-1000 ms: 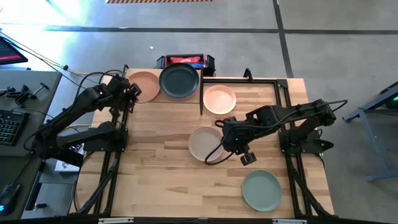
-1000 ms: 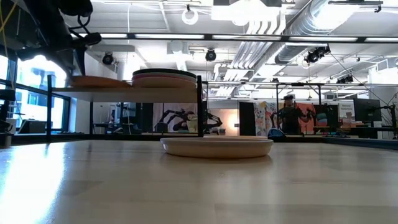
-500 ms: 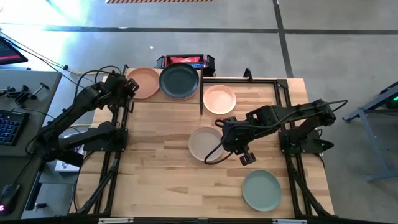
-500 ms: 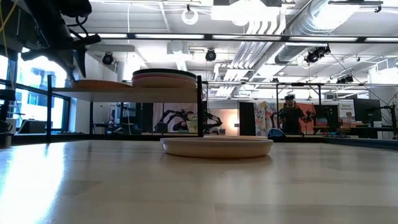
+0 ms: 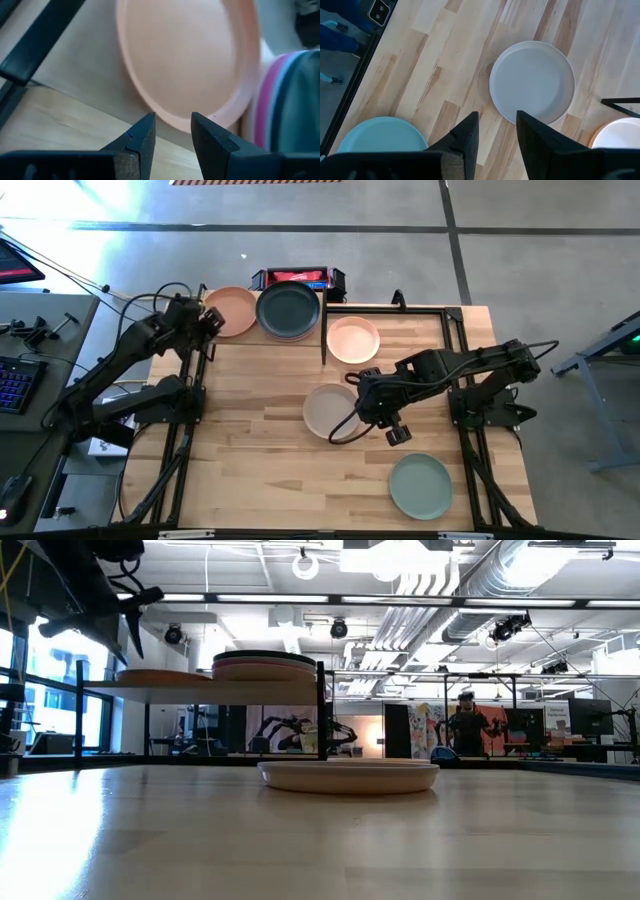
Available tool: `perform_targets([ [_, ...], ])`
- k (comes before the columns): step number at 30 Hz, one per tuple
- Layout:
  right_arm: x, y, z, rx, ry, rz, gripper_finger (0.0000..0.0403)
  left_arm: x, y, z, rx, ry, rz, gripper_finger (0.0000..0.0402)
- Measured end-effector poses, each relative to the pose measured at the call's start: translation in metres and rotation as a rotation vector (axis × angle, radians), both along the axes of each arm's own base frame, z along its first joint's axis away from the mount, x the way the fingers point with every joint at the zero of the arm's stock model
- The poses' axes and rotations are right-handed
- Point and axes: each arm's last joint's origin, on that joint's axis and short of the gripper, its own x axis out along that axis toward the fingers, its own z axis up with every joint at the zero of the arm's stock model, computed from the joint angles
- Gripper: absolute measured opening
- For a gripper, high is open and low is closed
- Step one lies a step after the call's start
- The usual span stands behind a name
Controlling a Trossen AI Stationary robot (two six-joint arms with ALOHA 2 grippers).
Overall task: Place and stack plates onto a shelf
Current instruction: Stack the white plate on top of the orange plate on the shelf
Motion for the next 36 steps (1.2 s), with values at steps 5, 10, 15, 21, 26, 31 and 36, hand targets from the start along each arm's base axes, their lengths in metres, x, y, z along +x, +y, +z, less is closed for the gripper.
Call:
perform_targets([
  [5,0.002,-0.001,-0.001,0.0,0.001,-0.004,0.011,-0.004,-0.006,0.009,0.098,-0.045,-0.063,0.0113],
  [10,0.015,-0.001,-0.013,0.024,0.028,-0.002,0.011,-0.002,-0.013,0.019,0.182,-0.141,-0.324,0.0113],
  [15,0.035,0.001,-0.035,0.017,0.09,-0.002,0.011,0.002,-0.026,0.022,0.2,-0.224,-0.633,0.0113],
  [21,0.054,0.006,-0.061,-0.009,0.137,0.037,0.011,0.006,-0.033,0.023,0.263,-0.178,-0.769,0.0113],
  [26,0.071,0.01,-0.084,-0.017,0.172,0.067,0.011,0.016,-0.031,0.023,0.314,-0.148,-0.846,0.0113],
  [31,0.083,0.013,-0.109,-0.027,0.232,0.065,0.011,0.033,-0.028,0.024,0.375,-0.147,-0.954,0.0113],
  [36,0.092,0.015,-0.129,-0.019,0.282,0.043,0.011,0.045,-0.03,0.021,0.384,-0.122,-1.051,0.0113],
])
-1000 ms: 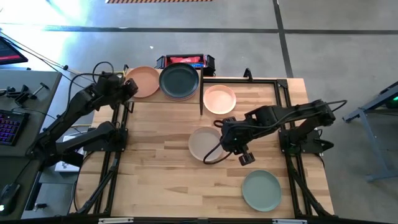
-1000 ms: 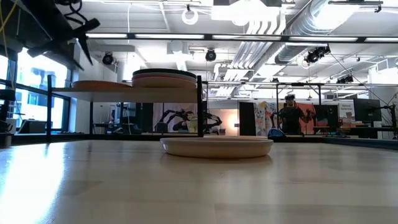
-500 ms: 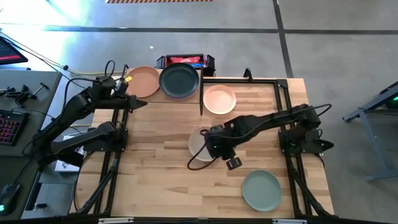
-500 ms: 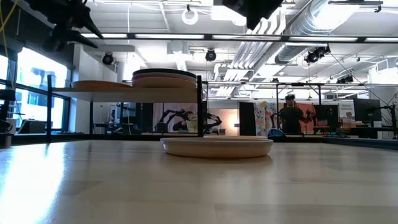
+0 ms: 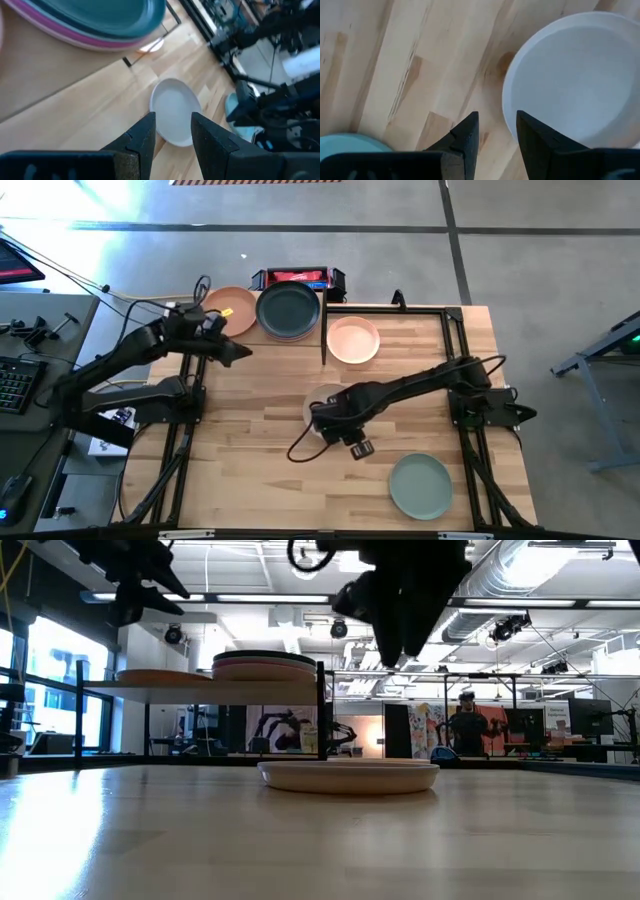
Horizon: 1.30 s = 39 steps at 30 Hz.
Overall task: Place and stack plates onto a shelf
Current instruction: Stack the white plate on top of the orange plate on the shelf
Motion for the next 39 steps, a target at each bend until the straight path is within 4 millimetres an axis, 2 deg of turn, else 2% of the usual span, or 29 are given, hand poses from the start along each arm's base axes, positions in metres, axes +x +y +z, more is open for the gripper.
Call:
perform_targets([
  [13,0.025,0.006,-0.054,0.01,0.058,-0.113,0.011,0.02,-0.006,-0.011,-0.062,0.077,-0.088,0.0113],
  [24,0.035,0.007,-0.087,-0.059,0.085,-0.221,0.011,0.025,-0.005,-0.015,-0.056,0.105,-0.11,0.0113],
  [33,0.04,0.007,-0.088,-0.067,0.039,-0.307,0.011,0.025,-0.005,-0.015,-0.05,0.106,-0.11,0.0113],
  [39,0.042,0.009,-0.088,-0.048,0.024,-0.322,0.011,0.025,-0.005,-0.015,0.026,0.115,-0.163,0.0113],
])
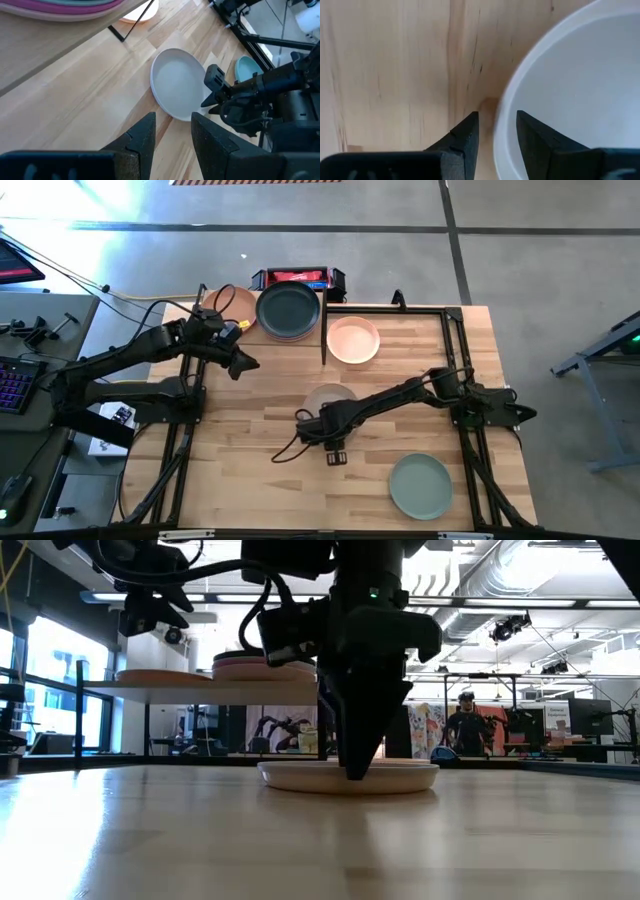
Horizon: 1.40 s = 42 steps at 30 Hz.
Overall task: Place and stack plates onto a shelf
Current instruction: Stack the white plate on top of the orange plate on the shelf
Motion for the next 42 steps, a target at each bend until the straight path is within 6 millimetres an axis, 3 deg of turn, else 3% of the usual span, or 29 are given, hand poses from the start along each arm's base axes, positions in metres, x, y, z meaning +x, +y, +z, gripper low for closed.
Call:
perform_targets([
  [12,0.004,-0.001,-0.014,-0.006,0.011,-0.051,0.0105,0.0,0.0,0.0,0.006,0.0,-0.005,0.0113],
  [15,0.004,-0.001,-0.014,-0.012,0.013,-0.055,0.0079,0.0,0.0,0.0,0.02,0.001,-0.016,0.0113],
  [19,0.002,-0.002,-0.013,-0.02,0.032,-0.055,0.0016,0.0,0.0,0.0,0.039,0.002,-0.032,0.0113],
  [23,-0.004,-0.002,-0.009,-0.027,0.075,-0.048,0.0013,0.0,0.0,0.0,0.066,0.002,-0.058,0.0113],
  [32,0.003,0.001,0.038,0.019,0.053,0.053,0.0001,0.001,-0.001,0.001,0.13,-0.017,-0.158,0.0113],
  [42,0.009,-0.006,0.105,0.061,-0.048,0.169,0.0,0.008,-0.017,0.003,0.314,-0.078,-0.436,0.0113],
])
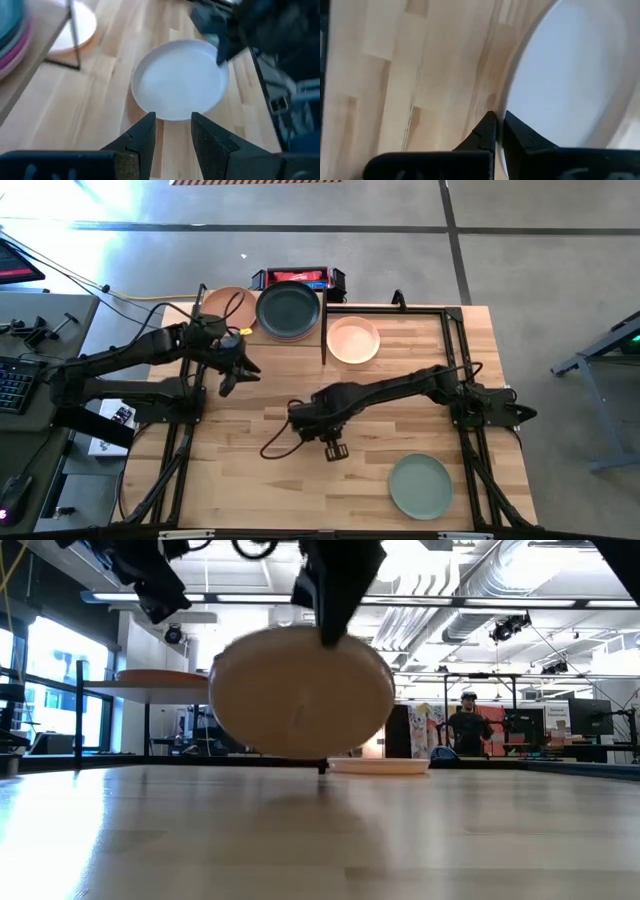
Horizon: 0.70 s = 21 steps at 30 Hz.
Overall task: Place and stack plates onto a shelf
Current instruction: Stack the white plate on top of the orange plate on the shelf
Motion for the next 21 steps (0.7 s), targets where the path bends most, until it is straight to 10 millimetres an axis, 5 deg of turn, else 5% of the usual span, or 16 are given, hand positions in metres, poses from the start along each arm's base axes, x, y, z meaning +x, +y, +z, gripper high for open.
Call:
perform_targets([
  [8,-0.006,-0.004,0.041,0.021,-0.081,0.017,0.0,0.008,-0.013,0.006,0.152,-0.102,-0.179,0.0113],
  [21,-0.015,0.0,0.046,0.088,-0.041,0.131,0.0,0.015,-0.032,0.005,0.2,-0.126,-0.344,0.0113],
])
